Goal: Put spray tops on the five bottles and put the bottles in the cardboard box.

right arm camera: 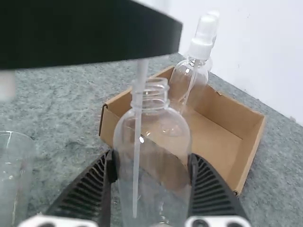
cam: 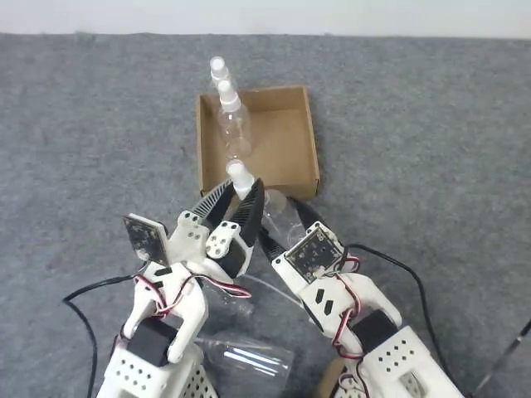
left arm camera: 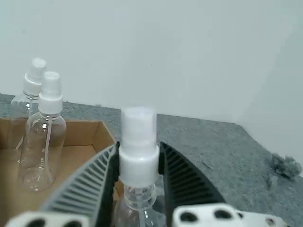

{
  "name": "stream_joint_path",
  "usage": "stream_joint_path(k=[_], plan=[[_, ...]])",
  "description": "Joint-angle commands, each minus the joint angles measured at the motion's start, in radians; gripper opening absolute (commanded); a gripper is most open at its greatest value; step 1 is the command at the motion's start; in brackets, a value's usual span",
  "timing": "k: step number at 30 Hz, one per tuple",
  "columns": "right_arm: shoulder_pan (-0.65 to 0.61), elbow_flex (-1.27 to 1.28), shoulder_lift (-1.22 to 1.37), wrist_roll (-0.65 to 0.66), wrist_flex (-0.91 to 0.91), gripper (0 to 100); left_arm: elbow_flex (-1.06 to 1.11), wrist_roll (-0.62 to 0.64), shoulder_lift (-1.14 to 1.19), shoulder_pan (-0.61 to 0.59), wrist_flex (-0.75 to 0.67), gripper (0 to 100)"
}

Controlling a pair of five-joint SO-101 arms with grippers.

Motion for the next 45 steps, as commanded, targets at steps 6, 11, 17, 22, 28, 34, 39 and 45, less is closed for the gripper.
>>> stream_joint_path(k=[6,11,17,22,28,34,39,45], plan=[[0.001,0.023,-0.022,0.009,0.01,6.2,-0.042,0.035,-0.018,0.003,0.06,23],[0.001,0.023,-0.022,0.009,0.01,6.2,-0.093,0.037,-0.018,0.0,0.14,25],[0.001,0.023,-0.021,0.009,0.01,6.2,-0.189,0.078,-0.02,-0.057,0.23,26],[0.001,0.023,-0.019,0.009,0.01,6.2,-0.231,0.115,-0.02,-0.146,0.229,27],[0.001,0.023,-0.021,0.009,0.01,6.2,-0.246,0.118,-0.02,-0.153,0.227,27],[0.001,0.023,-0.022,0.009,0.01,6.2,-0.272,0.183,-0.02,-0.213,0.229,27],[0.001,0.023,-0.024,0.009,0.01,6.2,-0.271,0.229,-0.02,-0.299,0.229,27],[0.002,0.023,-0.024,0.009,0.01,6.2,-0.245,0.226,-0.02,-0.298,0.224,26]])
